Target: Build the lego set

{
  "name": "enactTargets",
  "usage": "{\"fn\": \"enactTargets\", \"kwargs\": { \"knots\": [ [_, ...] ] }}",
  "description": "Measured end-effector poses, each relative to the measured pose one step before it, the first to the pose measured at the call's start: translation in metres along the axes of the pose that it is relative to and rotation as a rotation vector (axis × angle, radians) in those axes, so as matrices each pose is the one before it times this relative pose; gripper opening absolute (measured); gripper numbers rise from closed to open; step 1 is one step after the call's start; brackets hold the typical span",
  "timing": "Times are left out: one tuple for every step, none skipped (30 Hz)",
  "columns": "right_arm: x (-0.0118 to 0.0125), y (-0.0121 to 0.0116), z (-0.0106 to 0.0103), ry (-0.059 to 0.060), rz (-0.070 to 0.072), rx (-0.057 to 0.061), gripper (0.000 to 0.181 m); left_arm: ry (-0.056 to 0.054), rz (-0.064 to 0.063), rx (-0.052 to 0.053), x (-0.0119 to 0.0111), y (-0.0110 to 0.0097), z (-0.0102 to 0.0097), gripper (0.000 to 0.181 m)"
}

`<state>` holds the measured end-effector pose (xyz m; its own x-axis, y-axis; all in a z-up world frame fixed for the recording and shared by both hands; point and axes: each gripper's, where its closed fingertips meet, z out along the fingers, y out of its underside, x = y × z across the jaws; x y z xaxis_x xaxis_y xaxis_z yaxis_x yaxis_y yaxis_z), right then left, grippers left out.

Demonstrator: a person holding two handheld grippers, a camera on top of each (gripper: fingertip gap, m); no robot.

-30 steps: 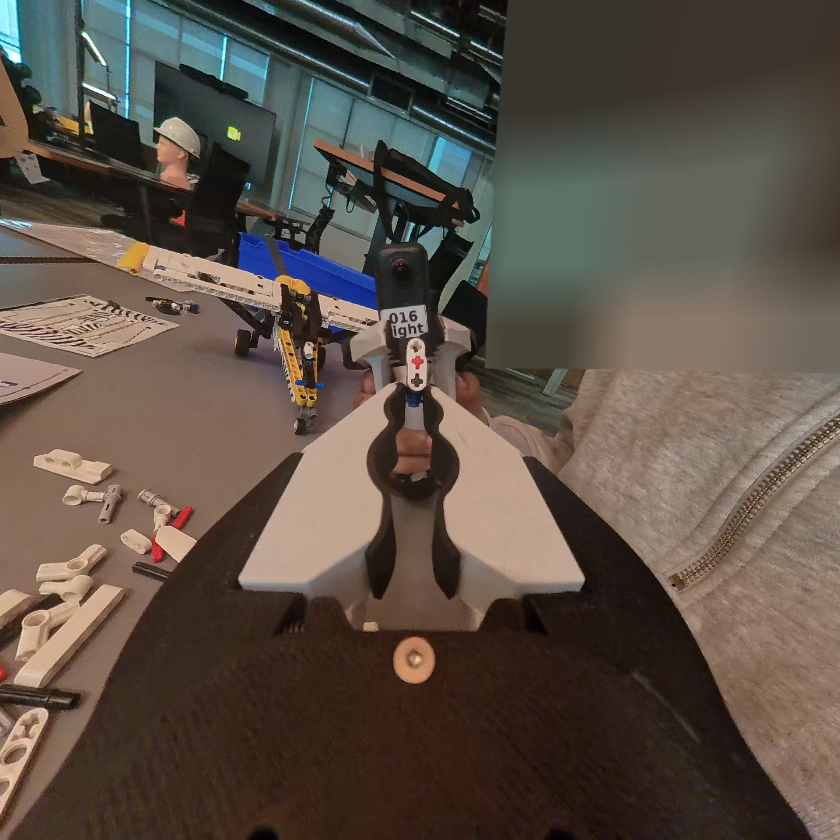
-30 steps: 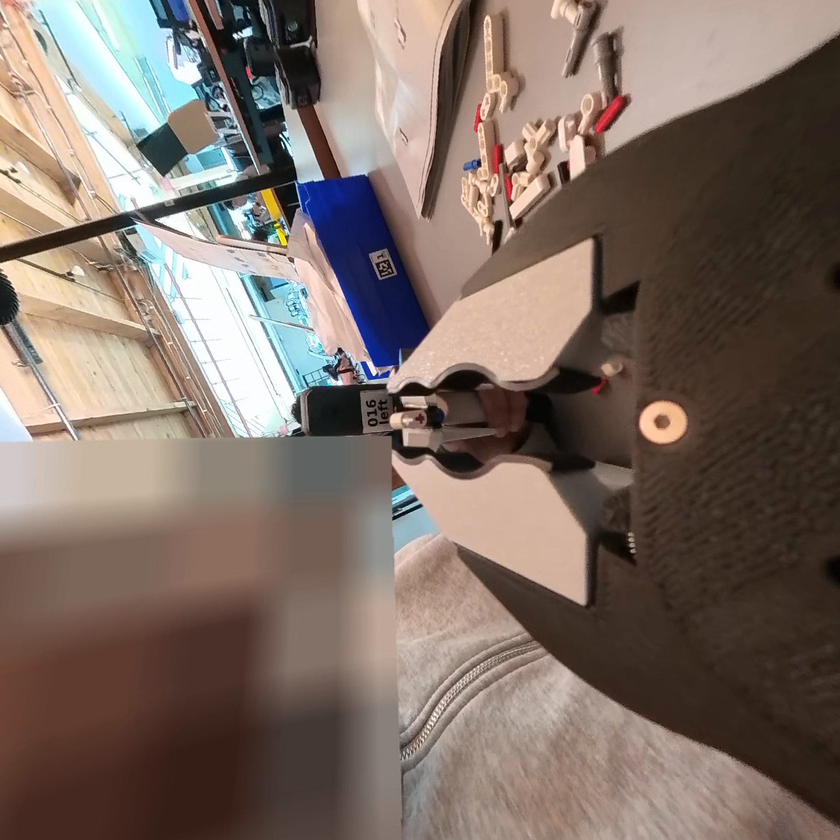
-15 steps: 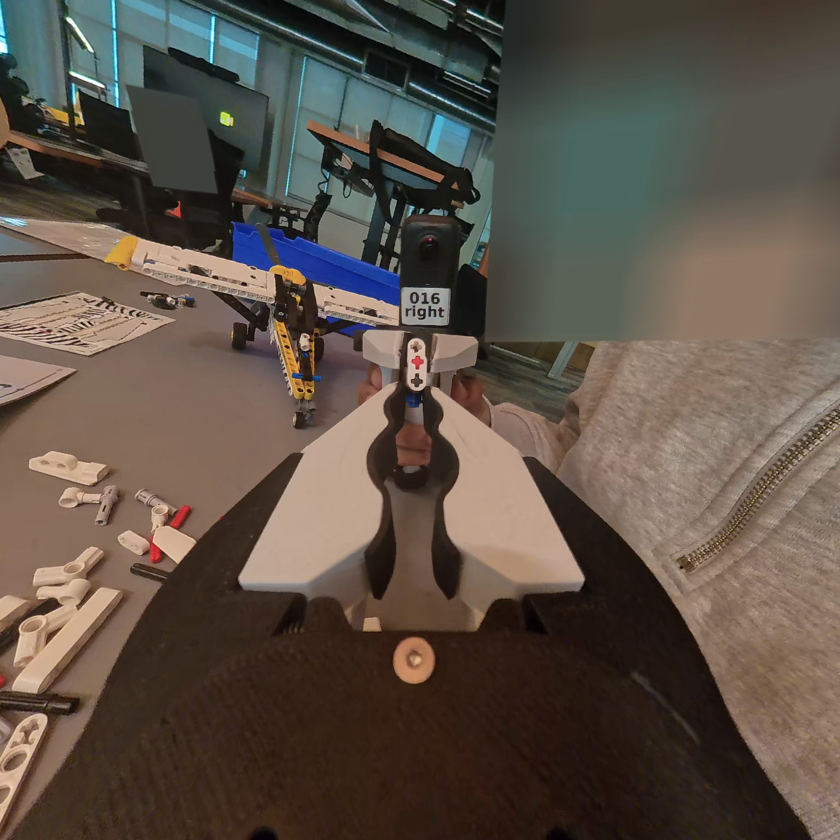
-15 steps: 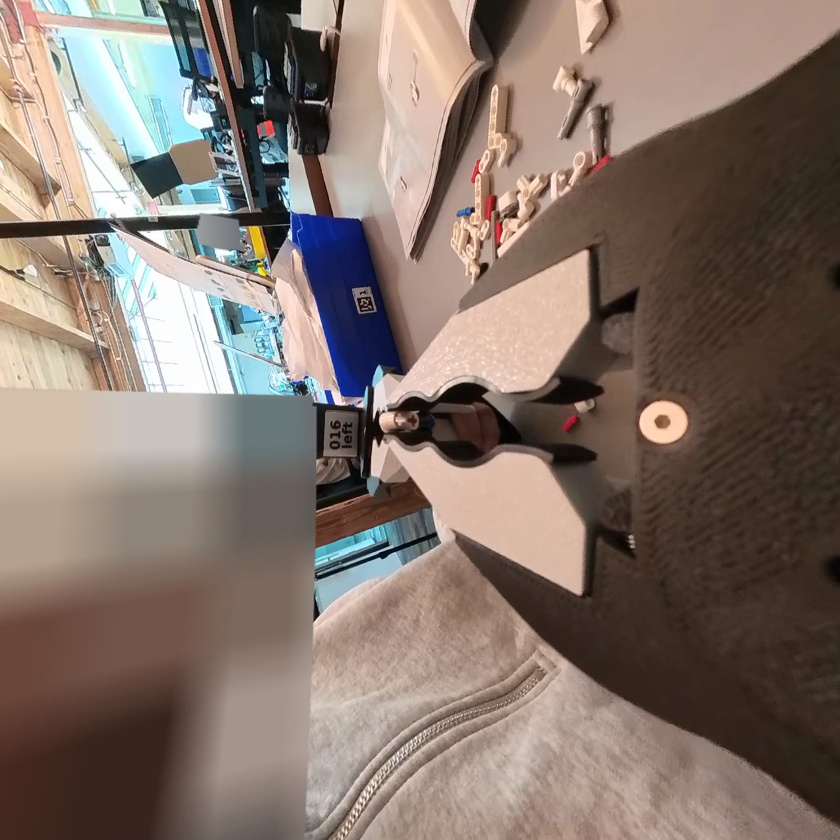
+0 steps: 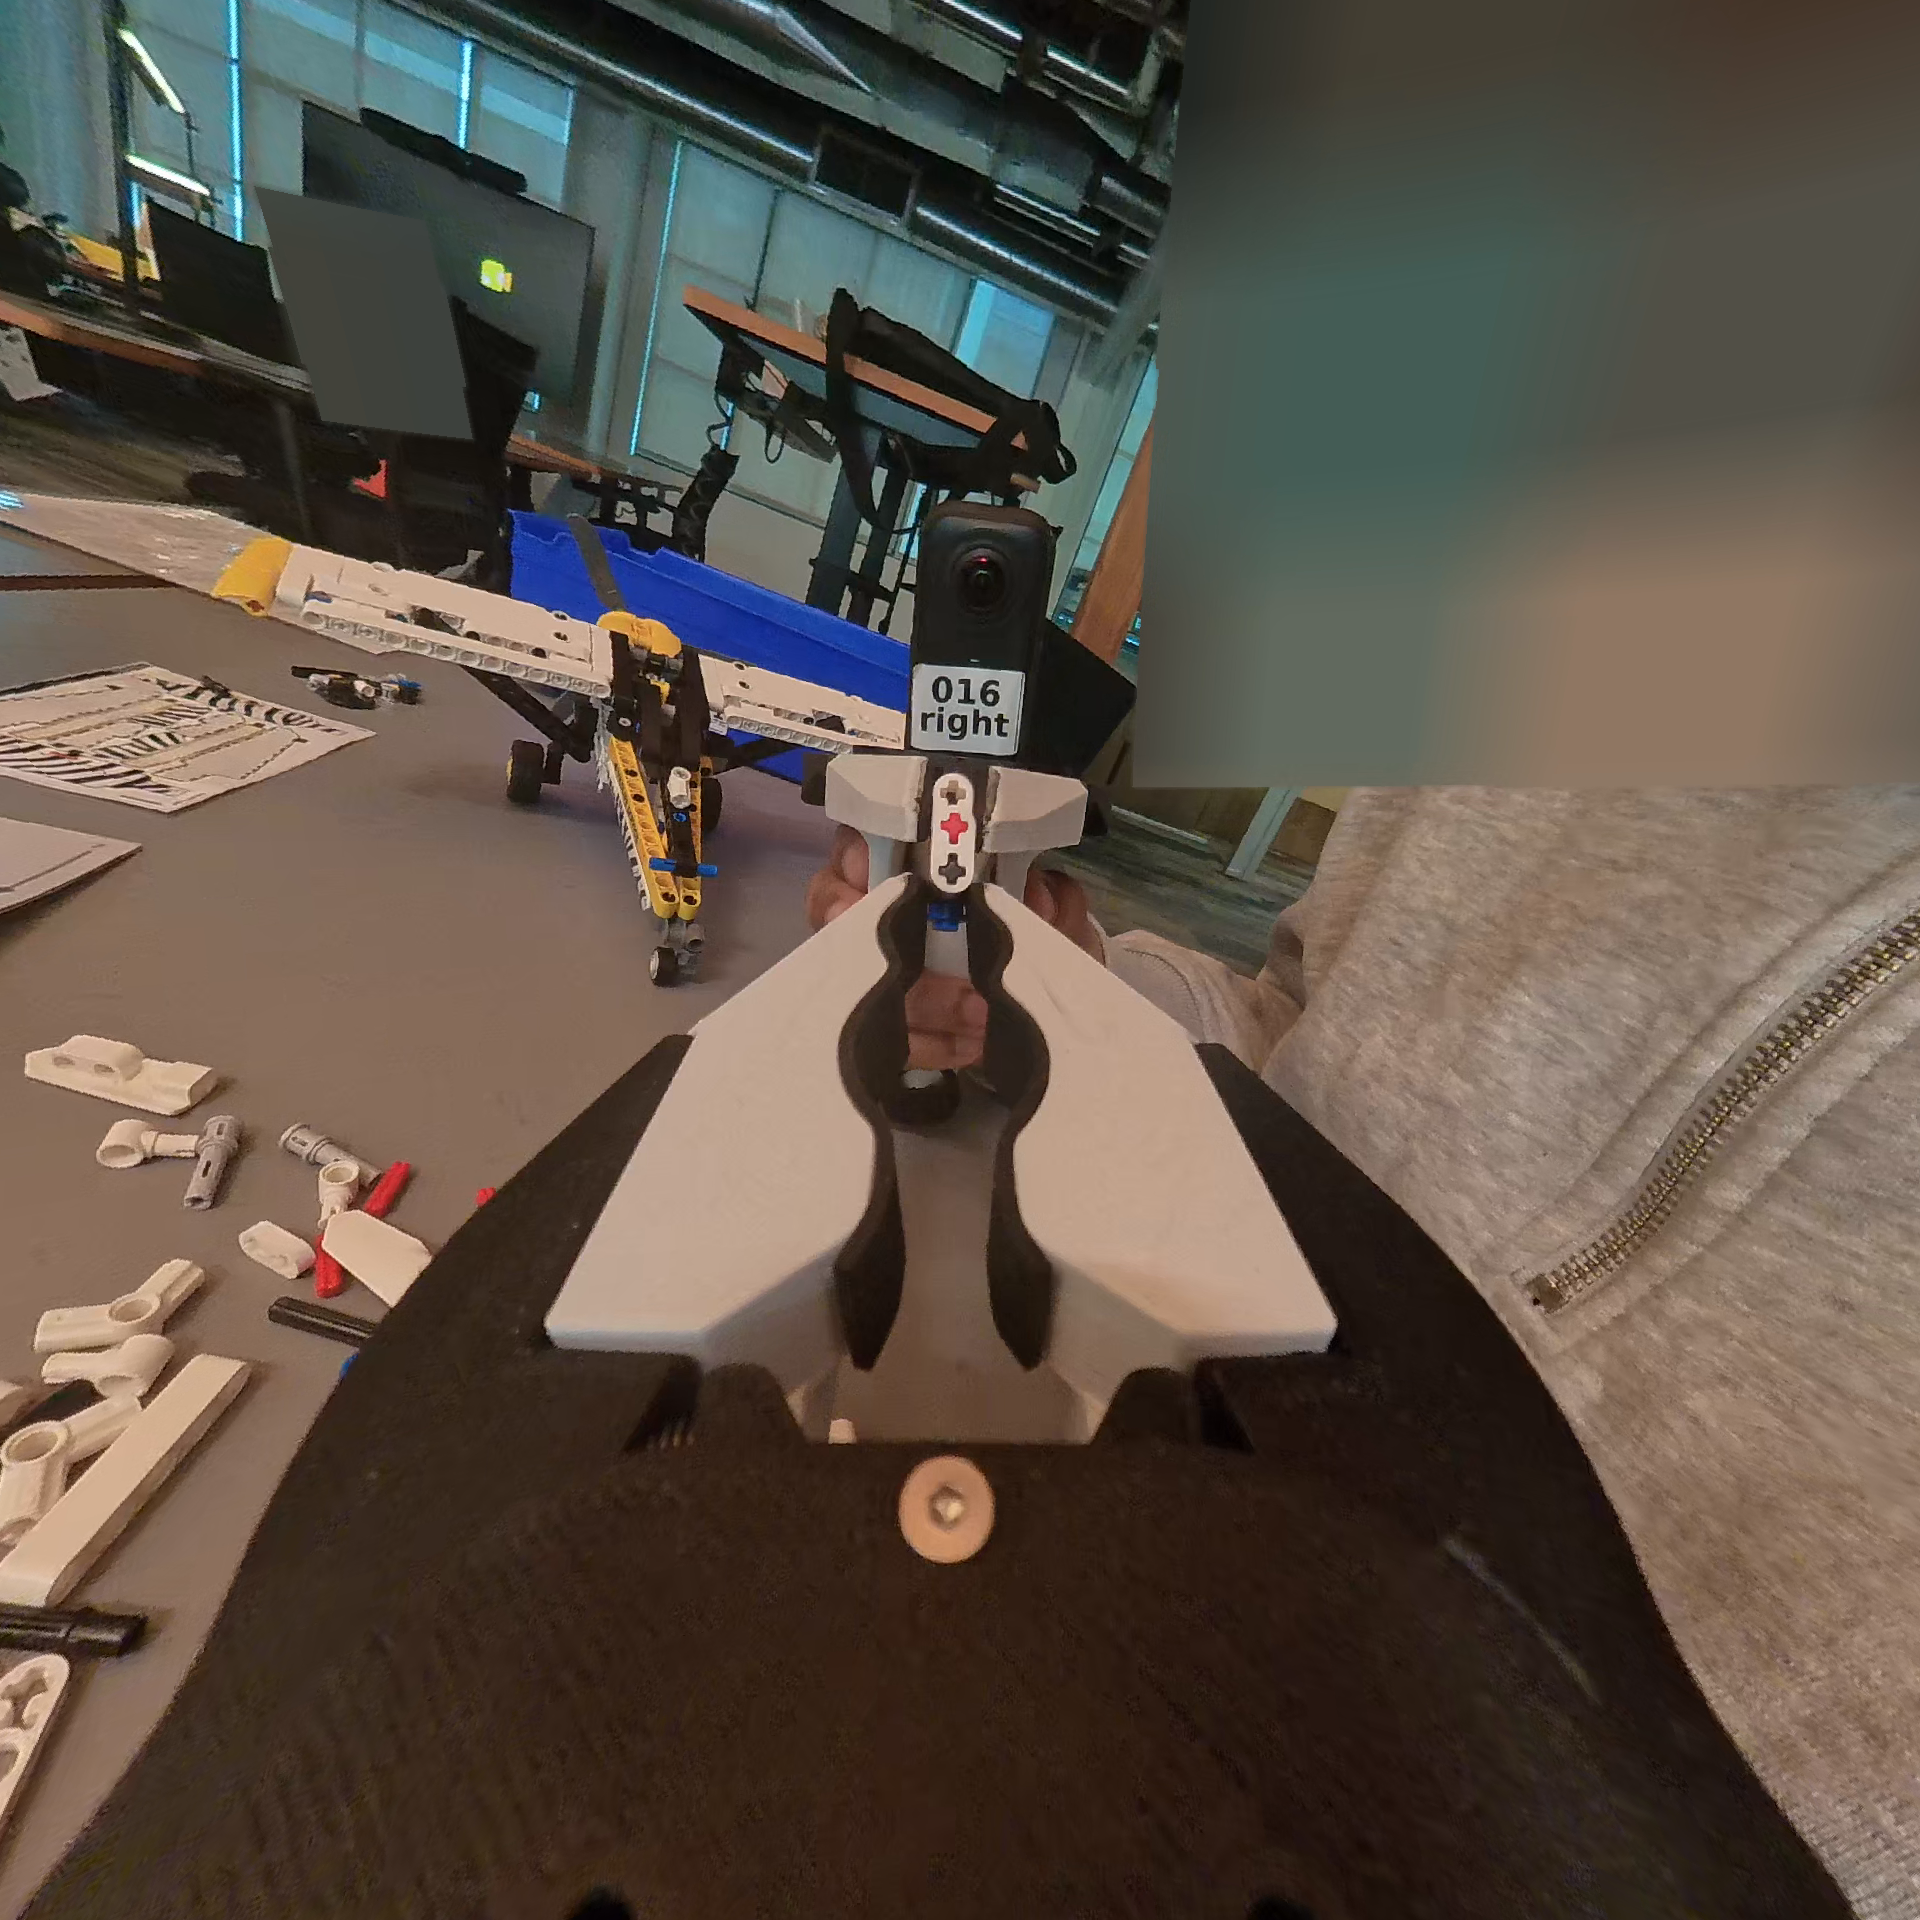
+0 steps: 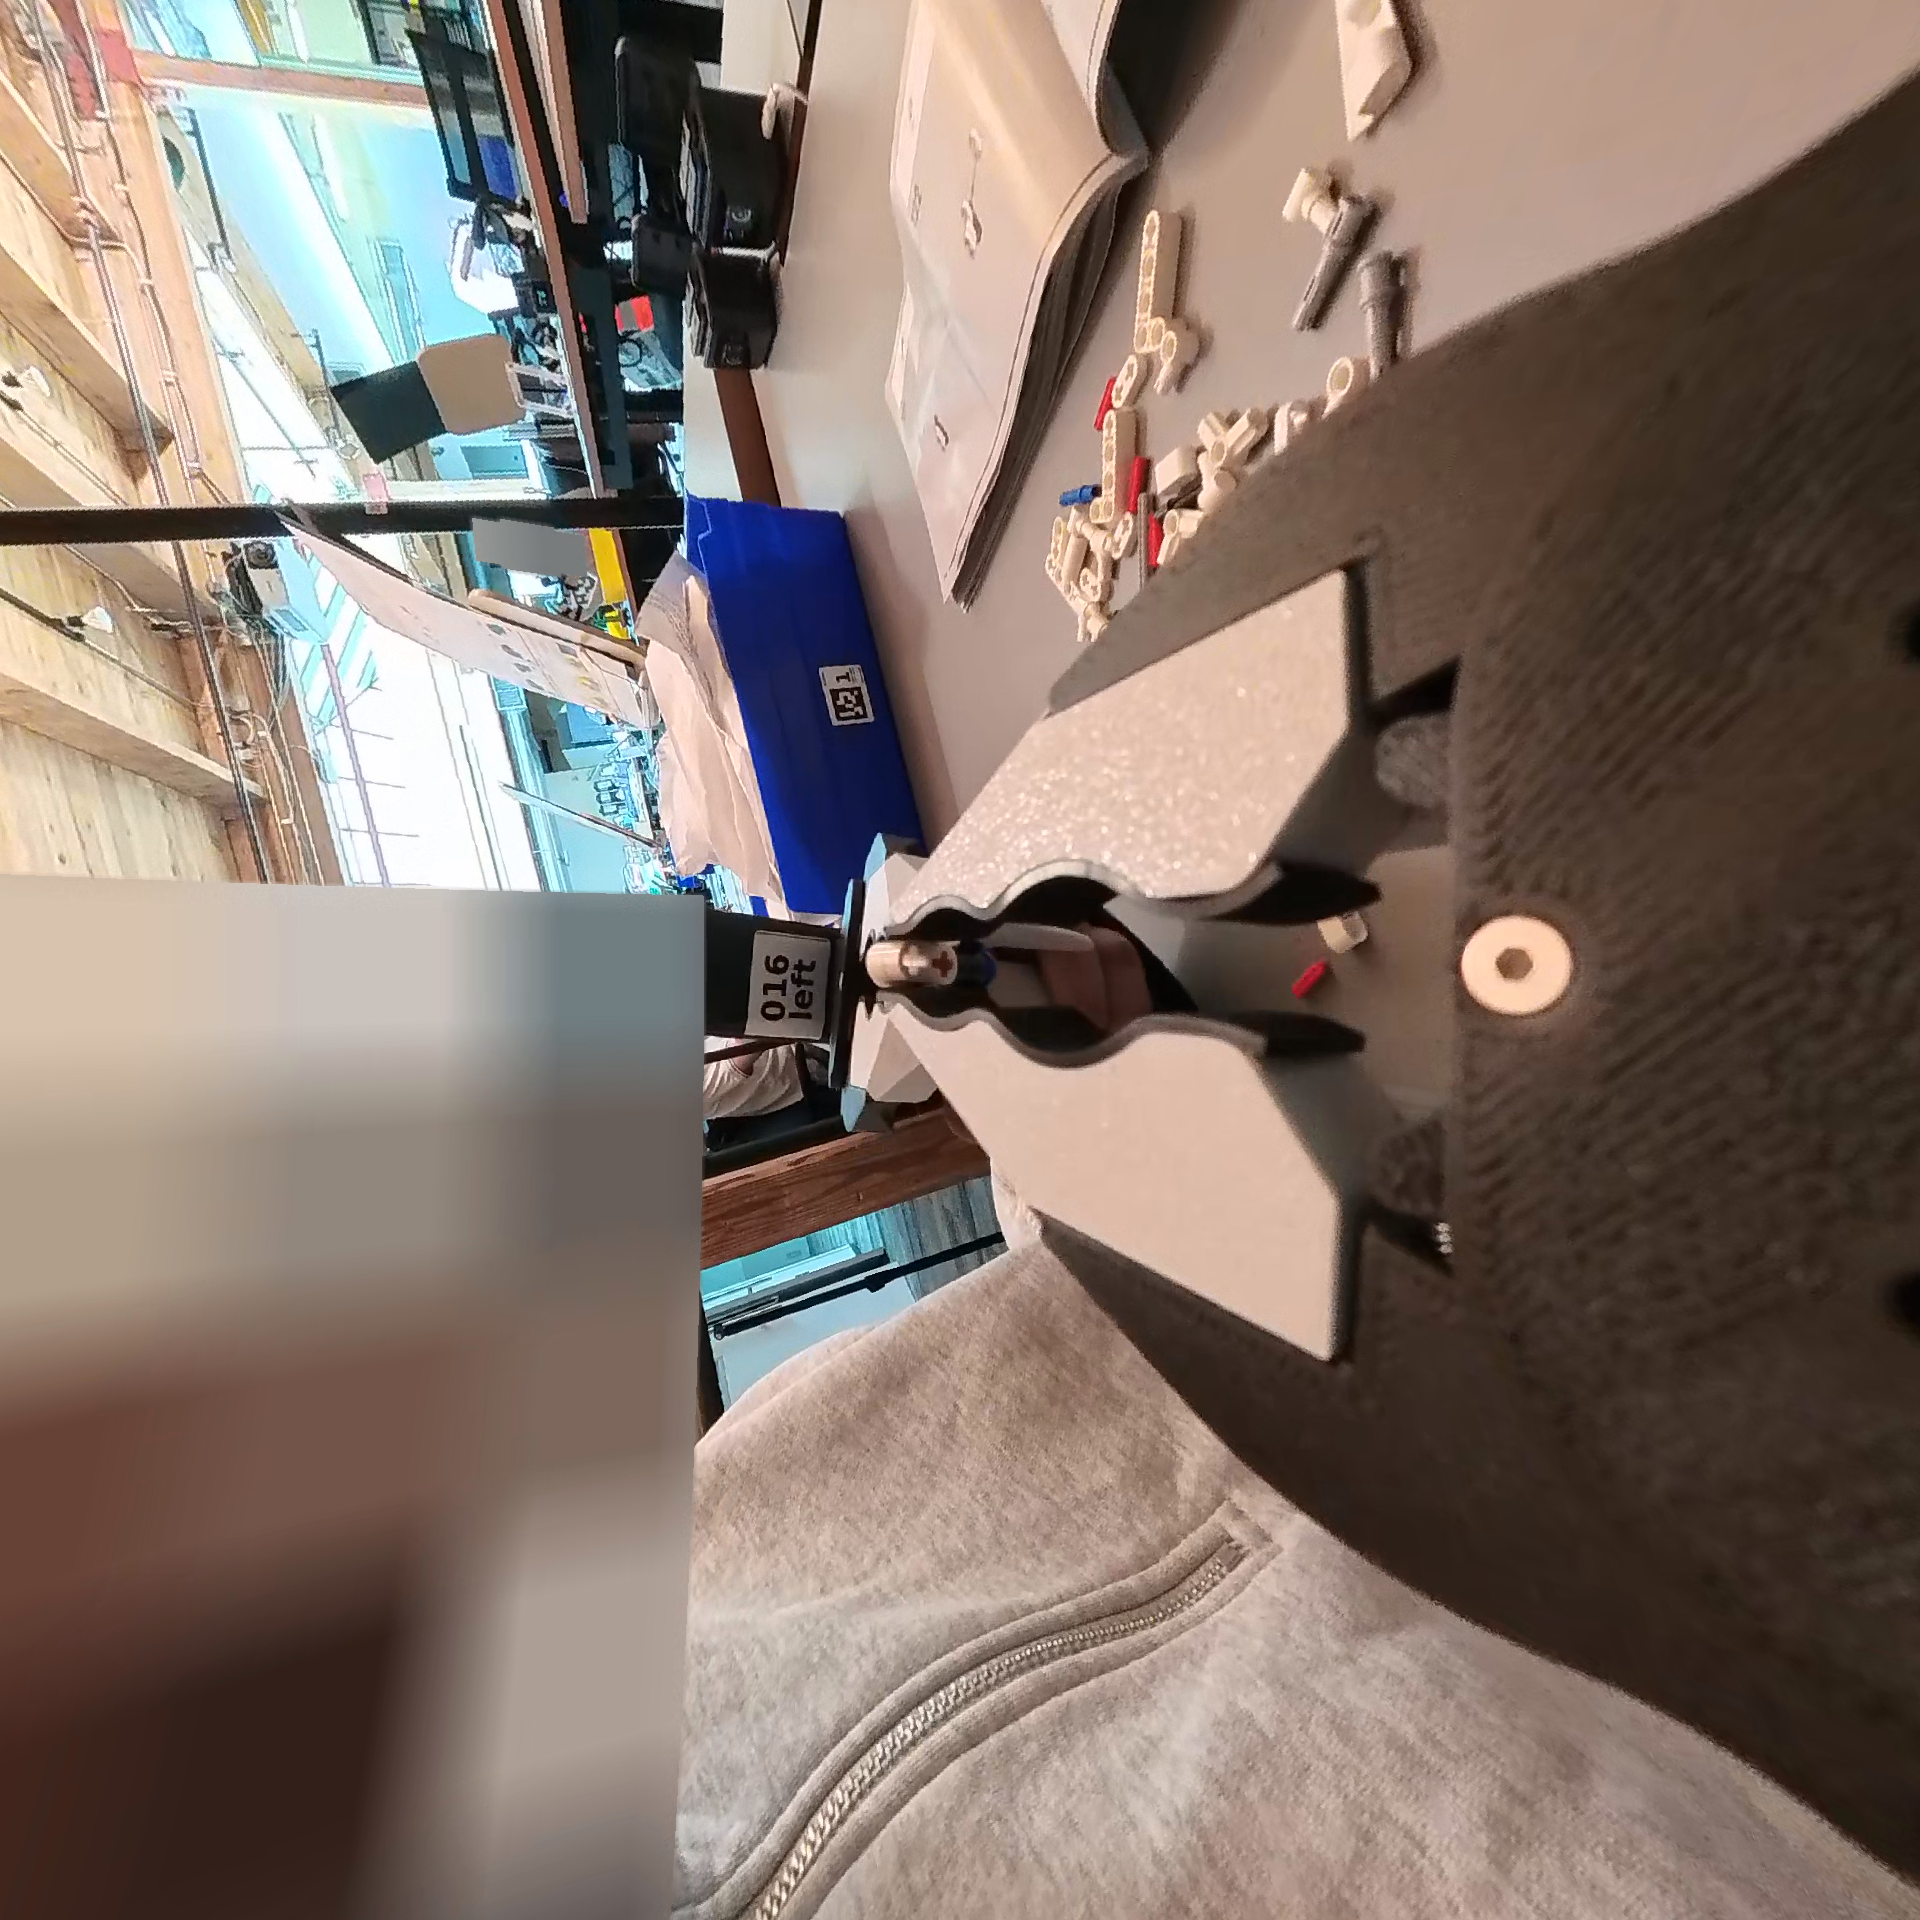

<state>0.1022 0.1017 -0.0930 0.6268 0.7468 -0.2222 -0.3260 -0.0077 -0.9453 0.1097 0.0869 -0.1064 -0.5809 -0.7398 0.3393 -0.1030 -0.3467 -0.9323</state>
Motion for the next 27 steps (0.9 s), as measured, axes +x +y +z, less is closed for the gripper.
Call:
{"fn": "enactTargets", "kwargs": {
  "knots": [
    [0.00006, -0.00006, 0.00004, -0.0014, 0.0032, 0.0018, 0.006, 0.0015, -0.0021, 0.0019, 0.00008, -0.00018, -0.00007, 0.004],
    [0.00006, -0.00007, 0.00002, -0.0024, 0.0055, 0.0020, 0.006, 0.0019, -0.0029, 0.0010, 0.00005, -0.00011, -0.00010, 0.004],
    [-0.00002, -0.00014, -0.00010, -0.0044, 0.0092, 0.0035, 0.006, 0.0023, -0.0027, 0.0019, 0.00009, -0.00024, -0.00004, 0.005],
    [-0.00030, -0.00041, -0.00023, -0.0069, 0.0136, 0.0056, 0.006, 0.0030, -0.0021, 0.0027, 0.00029, -0.00042, -0.00014, 0.005],
    [-0.00067, -0.00120, -0.00037, -0.0101, 0.0162, 0.0104, 0.008, 0.0008, -0.0017, 0.0026, 0.00003, -0.00039, -0.00023, 0.004],
    [-0.00081, -0.00208, -0.00067, -0.0106, 0.0175, 0.0158, 0.010, 0.0001, -0.0013, 0.0032, -0.00014, -0.00060, -0.00023, 0.005],
    [-0.00004, -0.00242, -0.00094, -0.0061, 0.0182, 0.0180, 0.011, 0.0007, -0.0020, 0.0032, -0.00014, -0.00044, -0.00017, 0.005],
    [0.00075, -0.00227, -0.00107, -0.0016, 0.0179, 0.0167, 0.013, 0.0019, -0.0036, 0.0024, -0.00012, -0.00042, -0.00019, 0.004],
    [0.00101, -0.00213, -0.00111, 0.0001, 0.0161, 0.0142, 0.015, 0.0023, -0.0038, 0.0022, 0.00002, -0.00035, -0.00014, 0.005],
    [0.00064, -0.00211, -0.00119, -0.0002, 0.0117, 0.0136, 0.015, 0.0007, -0.0024, 0.0023, -0.00009, -0.00029, -0.00010, 0.005],
    [0.00043, -0.00194, -0.00095, 0.0007, 0.0071, 0.0123, 0.016, 0.0002, -0.0019, 0.0018, -0.00020, -0.00023, -0.00013, 0.005],
    [0.00045, -0.00137, -0.00073, 0.0015, 0.0047, 0.0085, 0.017, 0.0023, -0.0037, 0.0002, -0.00011, 0.00004, 0.00014, 0.005],
    [0.00035, -0.00068, -0.00044, 0.0010, 0.0040, 0.0045, 0.018, 0.0057, -0.0065, -0.0013, 0.00037, 0.00034, 0.00039, 0.004],
    [0.00025, -0.00029, -0.00020, -0.0004, 0.0051, 0.0017, 0.019, 0.0070, -0.0079, -0.0033, 0.00042, 0.00067, 0.00047, 0.004],
    [0.00002, 0.00021, 0.00008, -0.0028, 0.0061, -0.0003, 0.019, 0.0058, -0.0060, -0.0041, 0.00037, 0.00079, 0.00060, 0.004],
    [-0.00035, 0.00032, 0.00041, -0.0052, 0.0059, -0.0007, 0.019, 0.0030, -0.0013, -0.0023, 0.00042, 0.00038, 0.00041, 0.004],
    [-0.00057, 0.00053, 0.00033, -0.0063, 0.0057, -0.0013, 0.020, -0.0001, 0.0017, -0.0012, 0.00012, 0.00020, 0.00011, 0.005],
    [-0.00048, 0.00062, 0.00052, -0.0052, 0.0053, -0.0025, 0.020, -0.0006, 0.0008, -0.0007, -0.00012, 0.00012, 0.00009, 0.005],
    [-0.00044, 0.00063, 0.00036, -0.0032, 0.0026, -0.0032, 0.020, 0.0021, -0.0018, 0.0002, 0.00026, 0.00002, 0.00002, 0.005],
    [-0.00011, 0.00068, 0.00031, -0.0008, -0.0003, -0.0032, 0.020, 0.0030, -0.0029, 0.0007, 0.00016, -0.00007, 0.00007, 0.005],
    [-0.00009, 0.00058, 0.00012, 0.0009, -0.0023, -0.0029, 0.019, 0.0021, -0.0026, 0.0005, 0.00007, -0.00004, -0.00002, 0.005],
    [0.00001, 0.00052, 0.00023, 0.0016, -0.0033, -0.0028, 0.019, 0.0012, -0.0014, 0.0005, 0.00010, -0.00003, 0.00003, 0.004],
    [0.00009, 0.00051, 0.00008, 0.0023, -0.0035, -0.0030, 0.019, -0.0004, 0.0002, 0.0007, -0.00006, -0.00009, 0.00005, 0.004],
    [0.00010, 0.00069, 0.00030, 0.0021, -0.0033, -0.0037, 0.019, -0.0017, 0.0011, 0.0005, -0.00008, -0.00009, -0.00005, 0.004],
    [-0.00005, 0.00072, 0.00021, 0.0018, -0.0035, -0.0045, 0.018, -0.0011, 0.0006, 0.0002, -0.00013, 0.00001, 0.00007, 0.004],
    [0.00005, 0.00098, 0.00039, 0.0022, -0.0035, -0.0058, 0.018, -0.0005, -0.0001, -0.0001, -0.00013, 0.00000, 0.00007, 0.004],
    [0.00008, 0.00117, 0.00044, 0.0021, -0.0037, -0.0069, 0.018, -0.0005, 0.0006, 0.0004, 0.00004, -0.00012, -0.00011, 0.005]
  ]
}}
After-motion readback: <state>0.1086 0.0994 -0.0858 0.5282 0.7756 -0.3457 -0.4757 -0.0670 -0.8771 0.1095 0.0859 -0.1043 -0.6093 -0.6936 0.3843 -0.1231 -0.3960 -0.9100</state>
